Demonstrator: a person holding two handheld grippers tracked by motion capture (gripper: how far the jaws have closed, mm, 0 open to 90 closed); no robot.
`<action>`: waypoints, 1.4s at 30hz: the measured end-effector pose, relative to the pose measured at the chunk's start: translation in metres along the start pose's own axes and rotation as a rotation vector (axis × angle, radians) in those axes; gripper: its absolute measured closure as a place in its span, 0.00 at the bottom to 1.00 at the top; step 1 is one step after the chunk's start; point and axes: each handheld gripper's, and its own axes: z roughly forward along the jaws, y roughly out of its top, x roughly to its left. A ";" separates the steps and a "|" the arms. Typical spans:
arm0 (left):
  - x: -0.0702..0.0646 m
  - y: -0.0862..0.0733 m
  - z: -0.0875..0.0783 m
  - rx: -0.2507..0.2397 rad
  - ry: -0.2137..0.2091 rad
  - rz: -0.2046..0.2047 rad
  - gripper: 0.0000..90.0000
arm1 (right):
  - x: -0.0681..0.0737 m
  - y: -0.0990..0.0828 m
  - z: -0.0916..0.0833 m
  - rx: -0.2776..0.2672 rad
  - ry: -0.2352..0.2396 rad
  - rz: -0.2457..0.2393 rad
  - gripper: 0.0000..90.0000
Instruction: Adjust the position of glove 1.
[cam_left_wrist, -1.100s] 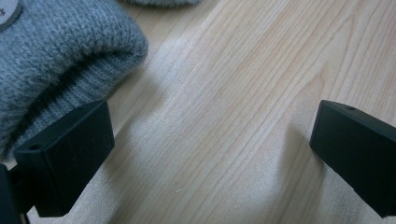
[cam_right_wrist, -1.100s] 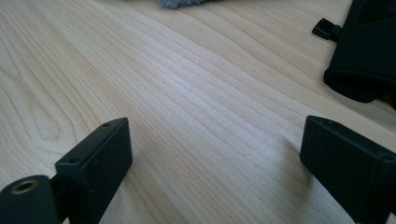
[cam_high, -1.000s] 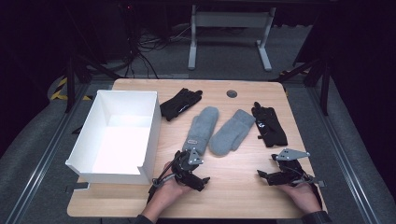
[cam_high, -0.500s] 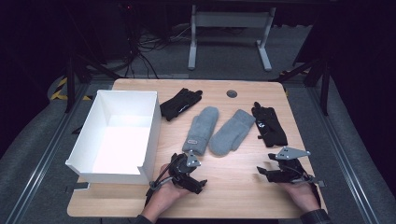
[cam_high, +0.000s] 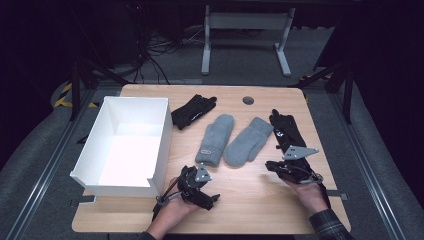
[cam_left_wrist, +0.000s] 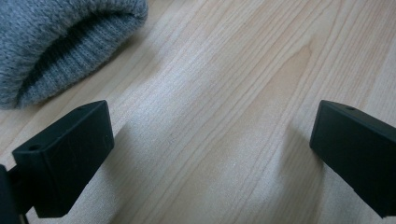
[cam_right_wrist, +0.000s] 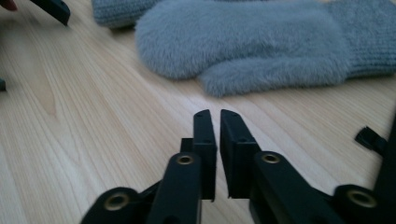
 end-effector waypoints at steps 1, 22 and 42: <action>0.000 0.000 0.000 0.000 0.000 0.001 0.00 | -0.001 0.002 0.002 -0.007 0.008 0.005 0.99; -0.001 -0.002 -0.003 0.006 0.014 -0.003 0.00 | -0.023 0.050 0.047 -0.047 0.045 -0.008 1.00; -0.001 -0.002 -0.003 0.005 0.013 -0.003 0.00 | -0.022 0.057 0.094 0.035 0.056 -0.027 1.00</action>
